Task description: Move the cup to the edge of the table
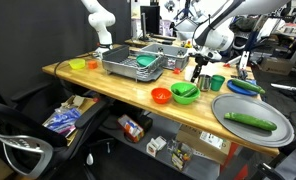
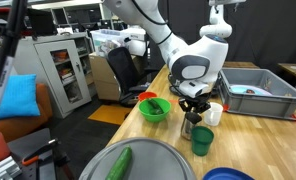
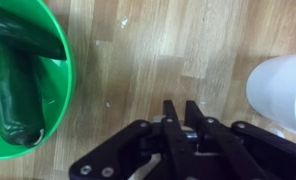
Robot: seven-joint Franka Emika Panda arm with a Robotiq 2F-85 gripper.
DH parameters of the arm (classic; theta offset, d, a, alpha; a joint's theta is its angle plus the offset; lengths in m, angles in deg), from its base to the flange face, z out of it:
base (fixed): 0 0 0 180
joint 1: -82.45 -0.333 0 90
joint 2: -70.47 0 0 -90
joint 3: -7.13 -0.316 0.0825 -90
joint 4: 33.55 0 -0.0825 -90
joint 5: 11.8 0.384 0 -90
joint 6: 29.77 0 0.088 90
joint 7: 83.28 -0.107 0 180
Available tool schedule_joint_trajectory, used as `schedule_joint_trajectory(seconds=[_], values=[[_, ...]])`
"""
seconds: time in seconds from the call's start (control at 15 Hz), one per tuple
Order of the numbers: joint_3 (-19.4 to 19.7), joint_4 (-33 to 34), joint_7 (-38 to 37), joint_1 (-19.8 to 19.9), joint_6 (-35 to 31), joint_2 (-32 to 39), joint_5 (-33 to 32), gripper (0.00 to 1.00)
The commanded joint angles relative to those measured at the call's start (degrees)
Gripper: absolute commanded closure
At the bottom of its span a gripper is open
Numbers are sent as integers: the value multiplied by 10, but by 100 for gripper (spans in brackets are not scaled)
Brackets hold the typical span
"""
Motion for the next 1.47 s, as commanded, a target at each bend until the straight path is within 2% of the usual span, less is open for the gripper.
schedule_joint_trajectory(seconds=[0.0, 0.47, 0.8, 1.13, 1.4], values=[[3, 13, -14, 0, 17, 2, -19, 96], [-11, -32, 14, 5, -26, -33, -13, 96], [-29, -132, 58, 5, -97, -104, -2, 96], [-91, -255, 213, 28, -117, -194, 44, 96], [-82, -347, 288, 10, -106, -265, 53, 96]])
